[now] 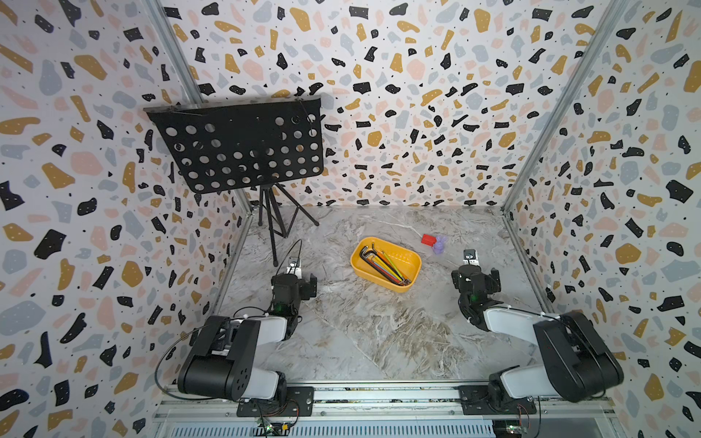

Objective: Put the hex key on the desktop into the storage box
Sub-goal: Reset both arms

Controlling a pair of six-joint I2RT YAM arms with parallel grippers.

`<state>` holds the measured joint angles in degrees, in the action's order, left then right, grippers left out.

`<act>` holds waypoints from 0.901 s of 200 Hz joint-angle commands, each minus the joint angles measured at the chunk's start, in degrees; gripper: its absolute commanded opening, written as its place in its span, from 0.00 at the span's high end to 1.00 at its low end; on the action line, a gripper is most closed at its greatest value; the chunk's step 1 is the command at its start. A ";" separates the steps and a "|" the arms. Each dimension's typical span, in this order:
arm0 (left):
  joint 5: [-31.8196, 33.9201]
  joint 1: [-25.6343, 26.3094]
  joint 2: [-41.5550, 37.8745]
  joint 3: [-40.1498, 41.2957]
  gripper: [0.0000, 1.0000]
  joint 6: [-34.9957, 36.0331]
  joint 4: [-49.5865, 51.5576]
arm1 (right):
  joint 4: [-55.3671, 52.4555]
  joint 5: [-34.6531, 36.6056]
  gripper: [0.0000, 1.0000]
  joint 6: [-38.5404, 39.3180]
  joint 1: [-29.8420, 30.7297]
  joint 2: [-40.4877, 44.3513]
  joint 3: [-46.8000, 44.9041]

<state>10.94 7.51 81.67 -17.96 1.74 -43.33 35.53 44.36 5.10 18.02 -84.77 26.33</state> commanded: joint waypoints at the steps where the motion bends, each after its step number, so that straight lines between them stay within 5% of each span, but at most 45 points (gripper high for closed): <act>1: -0.26 -0.21 -0.58 -1.13 0.00 -0.02 -2.19 | 10.88 1.73 0.01 3.20 -0.74 -4.85 0.93; 105: 0.14 -0.04 -0.90 -0.77 0.00 -0.07 -2.55 | 6.34 -19.24 0.01 -5.65 -11.33 0.11 -1.98; 180: 0.14 -0.04 -0.85 -0.77 0.00 -0.06 -2.57 | 10.11 -25.02 0.00 -5.44 -12.77 0.03 -4.34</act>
<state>10.98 7.51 81.67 -17.96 1.74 -43.38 43.75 24.18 0.82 6.33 -85.69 22.85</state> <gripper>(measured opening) 0.997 0.996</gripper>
